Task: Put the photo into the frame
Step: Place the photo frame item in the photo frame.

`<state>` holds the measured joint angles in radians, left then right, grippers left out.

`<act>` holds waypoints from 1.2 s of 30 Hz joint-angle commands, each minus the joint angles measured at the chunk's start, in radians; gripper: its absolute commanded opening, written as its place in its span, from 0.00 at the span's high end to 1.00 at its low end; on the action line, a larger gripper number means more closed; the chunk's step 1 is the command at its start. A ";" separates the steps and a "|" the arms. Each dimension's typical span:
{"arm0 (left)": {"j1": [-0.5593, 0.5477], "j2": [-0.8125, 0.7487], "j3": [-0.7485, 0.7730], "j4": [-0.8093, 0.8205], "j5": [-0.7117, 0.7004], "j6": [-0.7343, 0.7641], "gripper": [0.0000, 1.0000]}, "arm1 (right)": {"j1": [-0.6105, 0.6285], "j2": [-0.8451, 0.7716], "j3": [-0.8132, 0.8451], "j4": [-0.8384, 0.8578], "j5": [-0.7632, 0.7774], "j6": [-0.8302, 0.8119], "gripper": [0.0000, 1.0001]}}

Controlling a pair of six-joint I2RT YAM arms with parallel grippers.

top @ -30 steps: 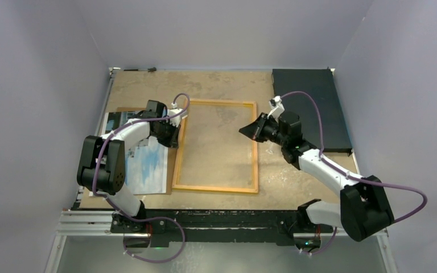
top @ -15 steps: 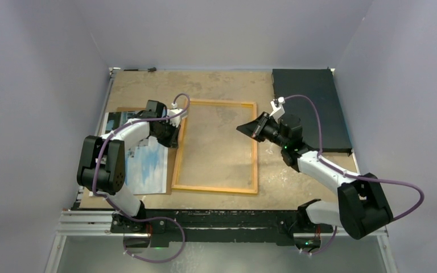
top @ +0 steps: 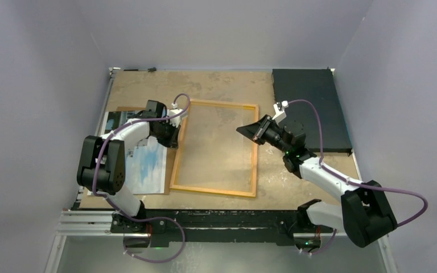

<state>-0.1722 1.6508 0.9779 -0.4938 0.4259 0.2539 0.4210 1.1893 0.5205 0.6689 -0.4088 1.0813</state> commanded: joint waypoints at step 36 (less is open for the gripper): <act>0.002 -0.005 0.001 -0.046 0.041 0.020 1.00 | 0.009 0.081 -0.007 -0.052 0.073 -0.024 1.00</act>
<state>-0.1680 1.6505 0.9779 -0.5060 0.4370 0.2550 0.4164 1.2415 0.4789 0.6094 -0.2985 1.0550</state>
